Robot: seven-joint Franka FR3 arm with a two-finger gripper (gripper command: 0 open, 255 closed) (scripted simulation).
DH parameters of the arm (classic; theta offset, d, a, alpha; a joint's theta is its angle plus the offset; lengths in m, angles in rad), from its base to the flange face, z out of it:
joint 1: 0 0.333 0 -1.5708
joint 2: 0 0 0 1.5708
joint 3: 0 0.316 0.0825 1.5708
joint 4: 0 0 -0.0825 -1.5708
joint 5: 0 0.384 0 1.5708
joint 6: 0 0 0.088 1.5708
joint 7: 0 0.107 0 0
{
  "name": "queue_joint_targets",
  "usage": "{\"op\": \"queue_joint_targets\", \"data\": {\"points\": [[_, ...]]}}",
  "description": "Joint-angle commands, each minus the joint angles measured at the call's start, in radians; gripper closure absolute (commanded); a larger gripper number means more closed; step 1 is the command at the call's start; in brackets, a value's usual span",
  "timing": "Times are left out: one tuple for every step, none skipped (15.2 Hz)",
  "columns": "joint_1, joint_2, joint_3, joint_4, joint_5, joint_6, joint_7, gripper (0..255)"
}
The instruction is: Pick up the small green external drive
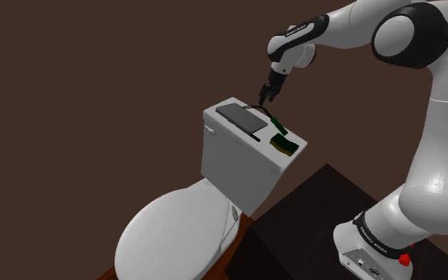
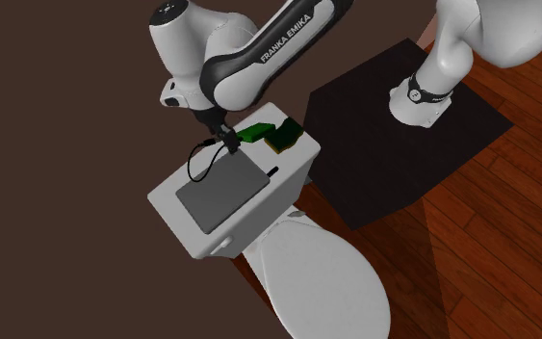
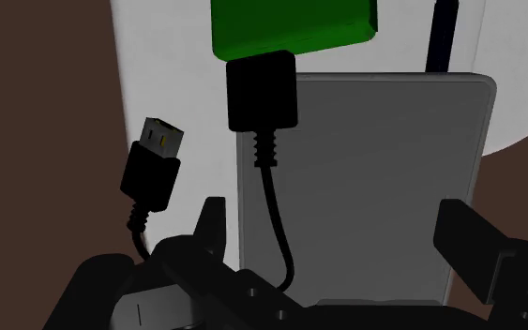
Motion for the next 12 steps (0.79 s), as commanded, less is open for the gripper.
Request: {"op": "queue_joint_targets", "data": {"points": [[-0.021,0.056,0.001,0.033,0.012,0.011,-0.016,0],[-0.022,0.064,0.003,0.032,0.015,0.02,-0.019,0],[-0.024,0.073,0.005,0.031,0.017,0.029,-0.022,0],[-0.025,0.081,0.008,0.031,0.02,0.038,-0.024,0],[-0.027,0.09,0.01,0.03,0.022,0.047,-0.027,0],[-0.029,0.098,0.013,0.03,0.024,0.056,-0.029,0],[-0.031,0.103,0.015,0.03,0.025,0.061,-0.03,0],[-0.031,0.103,0.016,0.03,0.024,0.061,-0.03,0],[-0.032,0.103,0.018,0.029,0.023,0.061,-0.029,0],[-0.044,0.101,0.015,0.018,0.026,0.068,-0.046,255],[-0.048,0.095,0.015,-0.01,0.031,0.088,-0.059,255],[-0.042,0.052,0.011,-0.058,0.027,0.093,-0.06,255]]}}
